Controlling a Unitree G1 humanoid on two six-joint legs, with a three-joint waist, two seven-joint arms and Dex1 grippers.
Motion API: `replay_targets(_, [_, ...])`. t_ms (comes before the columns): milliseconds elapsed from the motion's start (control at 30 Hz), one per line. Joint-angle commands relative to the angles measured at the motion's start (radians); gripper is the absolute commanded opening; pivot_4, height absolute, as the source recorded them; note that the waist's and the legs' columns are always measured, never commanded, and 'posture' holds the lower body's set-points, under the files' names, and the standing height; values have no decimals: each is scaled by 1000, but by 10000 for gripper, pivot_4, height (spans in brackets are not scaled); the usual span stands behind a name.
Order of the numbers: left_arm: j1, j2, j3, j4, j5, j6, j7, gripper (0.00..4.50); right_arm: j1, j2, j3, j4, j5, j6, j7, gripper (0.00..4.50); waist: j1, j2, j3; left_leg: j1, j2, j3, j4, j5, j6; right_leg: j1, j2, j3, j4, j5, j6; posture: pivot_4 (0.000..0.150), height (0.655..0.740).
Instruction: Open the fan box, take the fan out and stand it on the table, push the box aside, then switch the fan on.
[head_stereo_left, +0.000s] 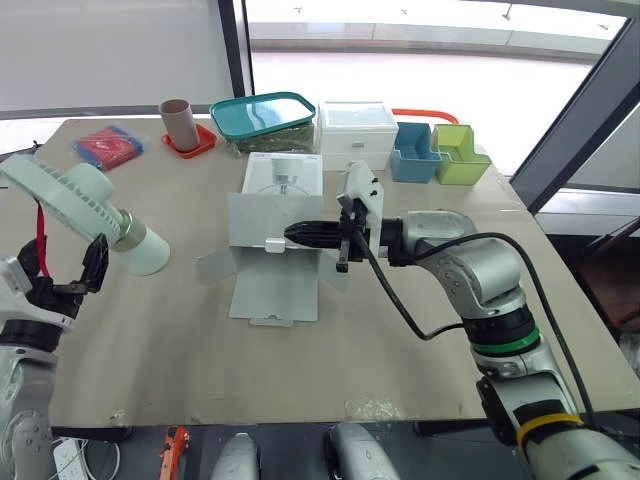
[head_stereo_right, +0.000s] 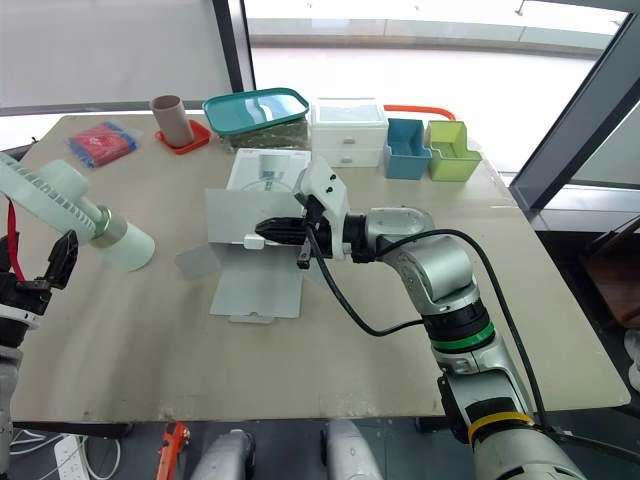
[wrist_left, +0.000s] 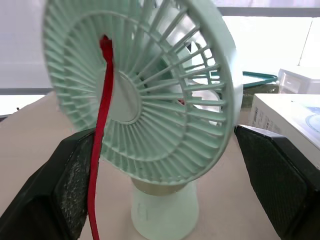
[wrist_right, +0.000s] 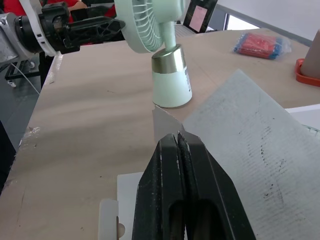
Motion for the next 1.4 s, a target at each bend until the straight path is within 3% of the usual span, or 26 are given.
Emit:
replay_targets(33, [-1,6,29,-5,3,-13,4,44480,-14,-2,-6,-14,-1,-22,7,0,0,0,0,0,0,0,0,0,0,0,0,0,0,0,0,1500,7400])
replay_targets(1100, [-46,-71,-79,-62,119,-30,76,44480,-14,16,13,-8,-6,-24,1,0,0,0,0,0,0,0,0,0,0,0,0,0,0,0,0,1500,7400])
replay_targets(1400, [-44,-136,-119,-114,158,-33,137,44480,-11,24,18,-17,-3,-19,-5,0,0,0,0,0,0,0,0,0,0,0,0,0,0,0,0,1500,7400])
